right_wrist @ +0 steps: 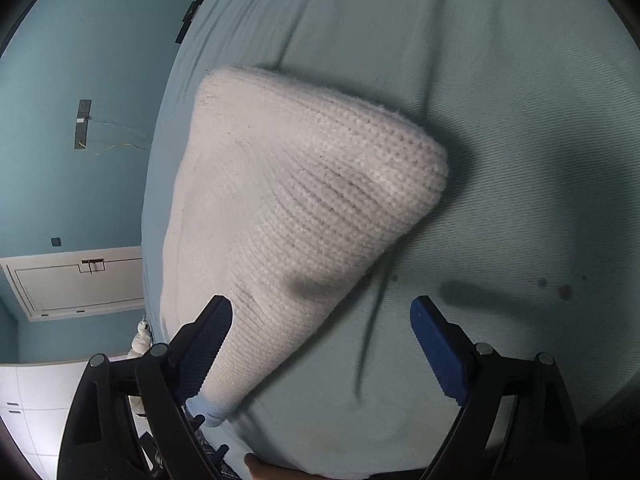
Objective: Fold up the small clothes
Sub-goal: 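Grasp the sweater bundle edge with the left tool while the right tool grasps it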
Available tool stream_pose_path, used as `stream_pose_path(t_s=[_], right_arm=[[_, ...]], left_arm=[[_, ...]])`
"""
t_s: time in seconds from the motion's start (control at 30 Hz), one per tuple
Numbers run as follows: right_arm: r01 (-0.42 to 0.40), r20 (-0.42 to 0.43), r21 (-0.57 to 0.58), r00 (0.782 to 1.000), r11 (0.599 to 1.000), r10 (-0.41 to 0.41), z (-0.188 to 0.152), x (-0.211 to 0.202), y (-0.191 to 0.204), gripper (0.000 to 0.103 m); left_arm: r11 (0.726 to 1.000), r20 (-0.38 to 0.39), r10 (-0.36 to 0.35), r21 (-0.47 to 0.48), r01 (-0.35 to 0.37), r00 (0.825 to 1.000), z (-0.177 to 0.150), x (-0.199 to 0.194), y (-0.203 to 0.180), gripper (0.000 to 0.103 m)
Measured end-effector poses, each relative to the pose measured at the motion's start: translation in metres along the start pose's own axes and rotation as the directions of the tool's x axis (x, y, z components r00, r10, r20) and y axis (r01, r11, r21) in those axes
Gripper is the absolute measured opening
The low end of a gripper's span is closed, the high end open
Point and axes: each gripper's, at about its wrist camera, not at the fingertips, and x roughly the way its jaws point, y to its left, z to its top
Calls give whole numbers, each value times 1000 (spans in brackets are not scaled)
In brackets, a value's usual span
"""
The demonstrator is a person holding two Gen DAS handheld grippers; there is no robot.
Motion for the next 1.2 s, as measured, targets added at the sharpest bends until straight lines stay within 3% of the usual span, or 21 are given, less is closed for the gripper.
stream_pose_path(t_s=[0.07, 0.2, 0.3, 0.4, 0.53, 0.6, 0.63, 0.67, 0.7, 0.77, 0.93, 1.03, 1.13, 1.2], right_arm=[[-12, -3, 25, 1000, 1000, 12, 6, 11, 0, 86], [-22, -12, 41, 1000, 999, 22, 16, 22, -1, 63], [-40, 15, 39, 999, 998, 39, 18, 20, 3, 63], [-69, 31, 62, 997, 996, 67, 19, 21, 3, 63], [-88, 42, 117, 996, 989, 84, 30, 23, -5, 63], [-78, 45, 128, 996, 989, 73, 30, 25, -5, 62], [-78, 53, 133, 996, 988, 71, 28, 28, -1, 60], [-72, 67, 128, 996, 989, 64, 28, 27, 0, 48], [-59, 78, 116, 996, 992, 50, 27, 23, 1, 40], [-66, 96, 108, 994, 992, 56, 24, 17, 1, 31], [-135, 221, 127, 970, 983, 105, 14, -11, -6, 21], [-101, 229, 103, 970, 990, 75, 13, -8, -3, 20], [-102, 235, 96, 969, 990, 77, 10, -7, -4, 20], [-101, 252, 50, 964, 994, 86, 6, -12, 5, 19]], left_arm=[[998, -46, -61, -35, 60, 997, 2, 7, 0, 99], [982, -97, -147, -133, 134, 984, 7, 25, 2, 99], [955, -127, -215, -233, 181, 968, 13, 39, 5, 99], [941, -161, -227, -291, 174, 960, 16, 50, 3, 99], [927, -157, -236, -333, 173, 959, 30, 60, 2, 90], [915, -152, -247, -363, 178, 957, 39, 66, 6, 83], [904, -147, -263, -383, 191, 953, 42, 67, 8, 72], [895, -140, -284, -392, 211, 949, 44, 67, 9, 58], [890, -139, -302, -394, 227, 943, 46, 65, 8, 54], [891, -131, -307, -389, 236, 943, 47, 62, 6, 37], [841, -110, -390, -447, 305, 914, 52, 56, 11, 27], [838, -112, -394, -452, 306, 912, 56, 52, 9, 27], [866, -92, -365, -397, 303, 926, 56, 46, -1, 27], [878, -61, -374, -344, 333, 925, 54, 29, -8, 27]])
